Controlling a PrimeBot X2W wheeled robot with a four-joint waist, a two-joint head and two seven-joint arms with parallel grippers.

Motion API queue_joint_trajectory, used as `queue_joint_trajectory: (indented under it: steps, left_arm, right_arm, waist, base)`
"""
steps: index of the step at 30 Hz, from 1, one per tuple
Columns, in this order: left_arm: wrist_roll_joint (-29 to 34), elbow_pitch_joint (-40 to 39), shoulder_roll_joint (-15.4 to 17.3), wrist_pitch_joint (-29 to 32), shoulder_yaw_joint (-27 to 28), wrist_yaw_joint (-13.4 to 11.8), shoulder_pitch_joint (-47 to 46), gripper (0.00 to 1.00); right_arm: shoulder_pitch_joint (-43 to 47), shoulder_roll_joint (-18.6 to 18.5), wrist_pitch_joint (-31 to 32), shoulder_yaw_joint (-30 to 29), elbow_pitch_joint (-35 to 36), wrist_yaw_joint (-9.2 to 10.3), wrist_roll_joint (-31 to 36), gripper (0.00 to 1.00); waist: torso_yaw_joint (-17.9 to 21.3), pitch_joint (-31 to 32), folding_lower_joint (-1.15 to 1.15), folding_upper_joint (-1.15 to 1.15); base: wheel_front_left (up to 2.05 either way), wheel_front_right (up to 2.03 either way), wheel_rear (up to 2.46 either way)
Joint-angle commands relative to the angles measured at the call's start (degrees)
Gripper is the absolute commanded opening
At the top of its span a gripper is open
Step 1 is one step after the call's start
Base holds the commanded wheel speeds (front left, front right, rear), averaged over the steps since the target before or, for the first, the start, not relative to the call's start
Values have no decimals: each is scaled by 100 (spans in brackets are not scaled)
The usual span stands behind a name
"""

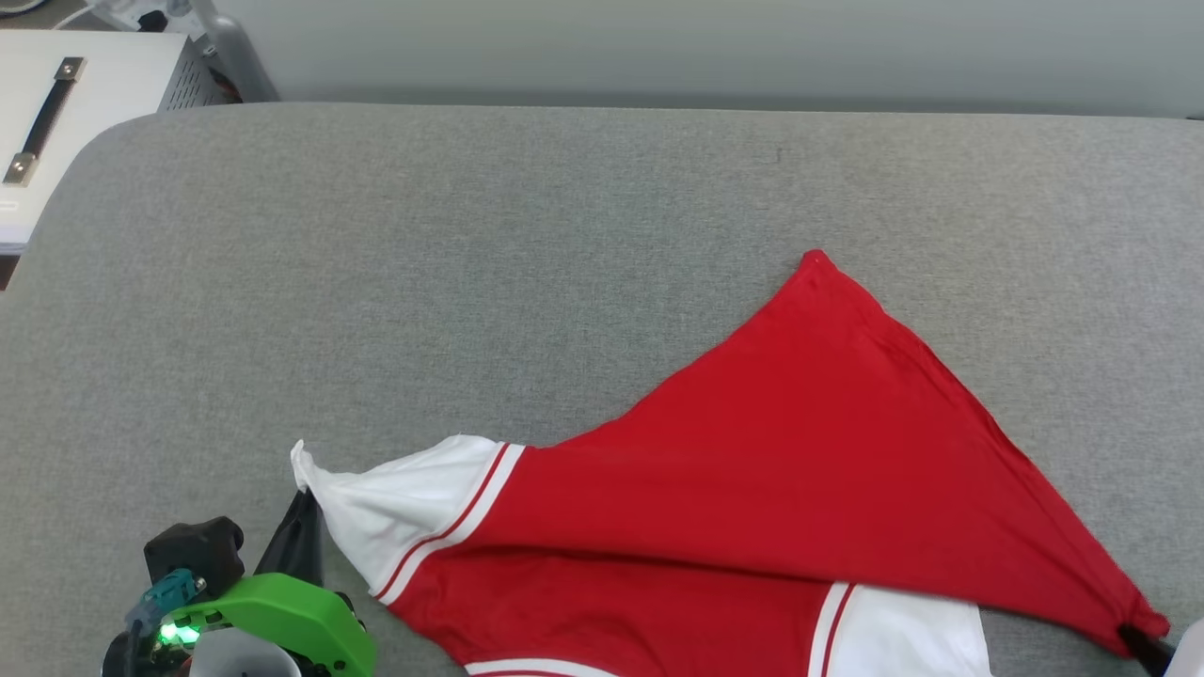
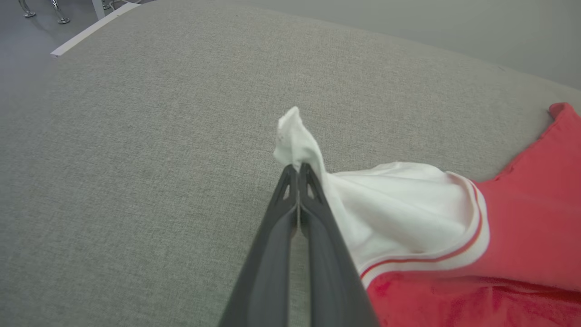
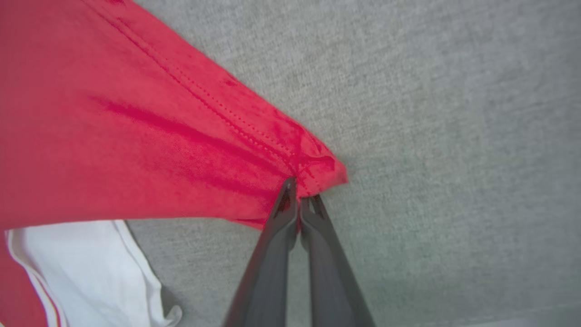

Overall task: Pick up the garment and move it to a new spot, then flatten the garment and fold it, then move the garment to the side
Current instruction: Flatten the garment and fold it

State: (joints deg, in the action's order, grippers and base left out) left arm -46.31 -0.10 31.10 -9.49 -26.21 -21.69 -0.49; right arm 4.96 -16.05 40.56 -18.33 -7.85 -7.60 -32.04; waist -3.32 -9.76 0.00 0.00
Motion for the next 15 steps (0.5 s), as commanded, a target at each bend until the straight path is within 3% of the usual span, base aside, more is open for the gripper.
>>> queue_joint_trajectory:
  steps: [1,6,9,10,11,15]
  left_arm:
    - [-53,4,60,5,22,-36,88,0]
    - [-84,39,60,15,24,-24,83,0]
    - [-90,65,44,18,9,-11,59,0]
    - [-90,72,39,16,6,-7,45,0]
    - [-89,78,36,16,1,-3,35,0]
    - [-83,88,29,7,-6,6,-8,0]
  right_arm:
    - [354,231,142,-55,63,11,135,0]
    - [839,919,380,-230,410,11,236,0]
    - [924,1068,399,-216,417,11,219,0]
    - [923,1097,375,-196,407,11,200,56]
    - [911,1102,306,-171,426,11,217,100]
    - [705,1014,-234,-77,499,11,318,100]
  waist:
    - [136,97,0,0]
    - [216,91,0,0]
    - [238,85,0,0]
    - [246,77,0,0]
    - [250,71,0,0]
    - [273,30,0,0]
  base:
    - [0,0,0]
    - [0,0,0]
    - [0,0,0]
    - [0,0,0]
    - [0,0,0]
    - [0,0,0]
